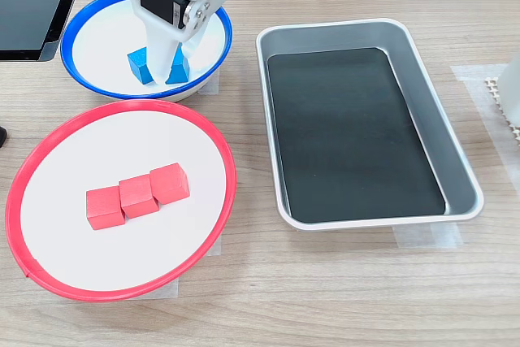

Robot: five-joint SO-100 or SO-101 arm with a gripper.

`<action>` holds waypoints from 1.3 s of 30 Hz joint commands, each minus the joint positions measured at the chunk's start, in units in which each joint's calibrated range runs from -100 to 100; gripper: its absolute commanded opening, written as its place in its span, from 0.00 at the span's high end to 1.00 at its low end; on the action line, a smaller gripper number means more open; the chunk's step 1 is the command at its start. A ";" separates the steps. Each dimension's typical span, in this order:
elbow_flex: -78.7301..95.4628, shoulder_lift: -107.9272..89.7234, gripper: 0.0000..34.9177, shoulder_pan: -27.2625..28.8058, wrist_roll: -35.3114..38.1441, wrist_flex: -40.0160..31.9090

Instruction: Relocate any misplaced blocks to their matching dishes.

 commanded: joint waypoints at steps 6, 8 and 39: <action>4.61 -16.23 0.67 -4.02 -5.71 -2.69; 9.43 -20.92 0.71 -5.25 -7.96 -5.08; 97.37 -110.13 0.99 -10.99 -40.05 -26.30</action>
